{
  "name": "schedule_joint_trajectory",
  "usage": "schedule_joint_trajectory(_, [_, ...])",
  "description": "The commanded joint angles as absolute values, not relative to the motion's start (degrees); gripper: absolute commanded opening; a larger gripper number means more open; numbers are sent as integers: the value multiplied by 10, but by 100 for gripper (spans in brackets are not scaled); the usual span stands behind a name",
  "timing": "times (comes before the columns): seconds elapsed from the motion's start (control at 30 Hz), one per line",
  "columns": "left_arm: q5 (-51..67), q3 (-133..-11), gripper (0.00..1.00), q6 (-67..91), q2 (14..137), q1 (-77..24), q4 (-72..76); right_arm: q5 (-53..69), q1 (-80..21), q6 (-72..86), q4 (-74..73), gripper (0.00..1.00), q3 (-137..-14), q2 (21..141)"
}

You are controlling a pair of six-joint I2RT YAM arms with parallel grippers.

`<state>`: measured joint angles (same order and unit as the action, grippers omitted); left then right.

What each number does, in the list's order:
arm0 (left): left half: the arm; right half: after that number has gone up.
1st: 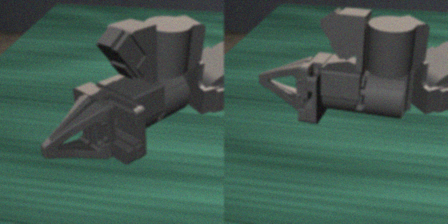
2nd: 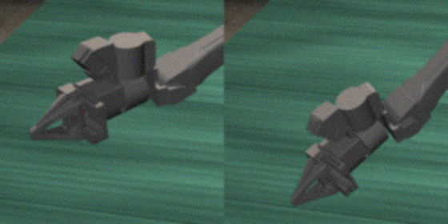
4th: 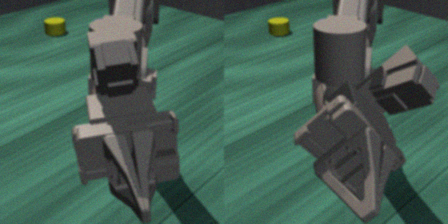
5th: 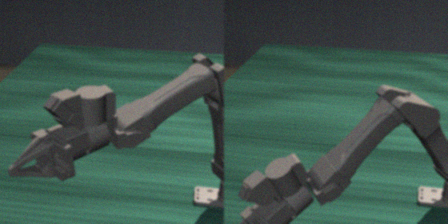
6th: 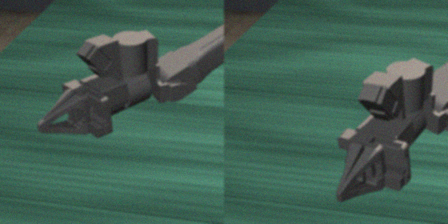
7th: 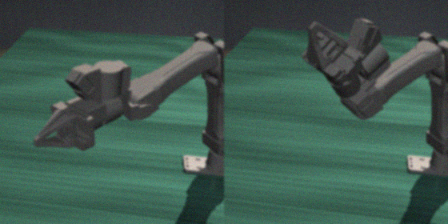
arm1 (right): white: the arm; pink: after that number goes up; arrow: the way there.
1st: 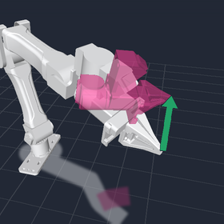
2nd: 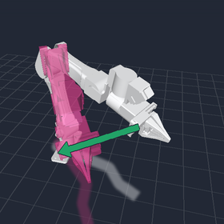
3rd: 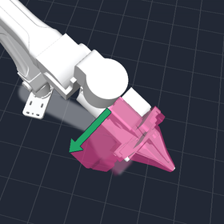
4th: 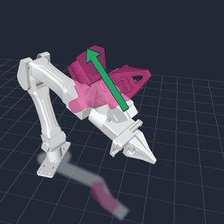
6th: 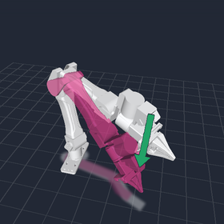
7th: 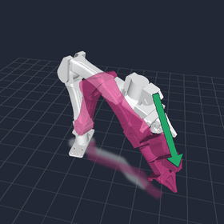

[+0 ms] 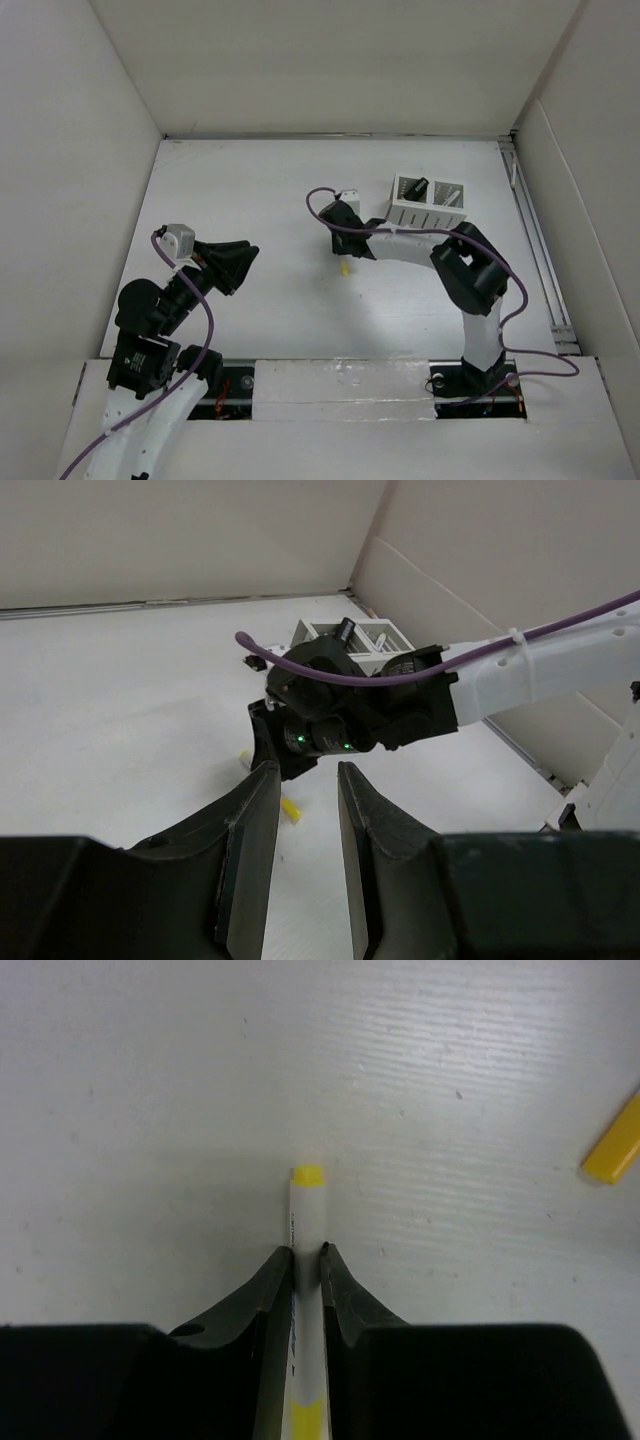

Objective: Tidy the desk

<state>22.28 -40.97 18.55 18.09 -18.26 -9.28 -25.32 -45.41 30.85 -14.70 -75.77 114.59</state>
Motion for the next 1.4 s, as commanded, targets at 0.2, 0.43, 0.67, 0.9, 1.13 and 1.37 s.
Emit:
schedule_joint_trajectory(0.2, [227, -417, 26, 192, 171, -180, -63, -210, -431, 319, 16, 0, -625, 884])
schedule_joint_trajectory(0.43, [230, -417, 26, 192, 171, -180, -62, -263, -325, 316, 65, 0, -556, 709])
schedule_joint_trajectory(0.67, [231, -416, 26, 192, 171, -180, -62, -398, -188, 319, 158, 0, -522, 679])
schedule_joint_trajectory(0.9, [236, -416, 26, 191, 172, -180, -62, -486, -146, 272, 203, 0, -533, 751])
schedule_joint_trajectory(1.13, [239, -415, 26, 192, 174, -180, -62, -556, -141, 243, 228, 0, -562, 844])
schedule_joint_trajectory(1.37, [242, -415, 26, 192, 176, -180, -61, -578, -135, 225, 241, 0, -584, 910])
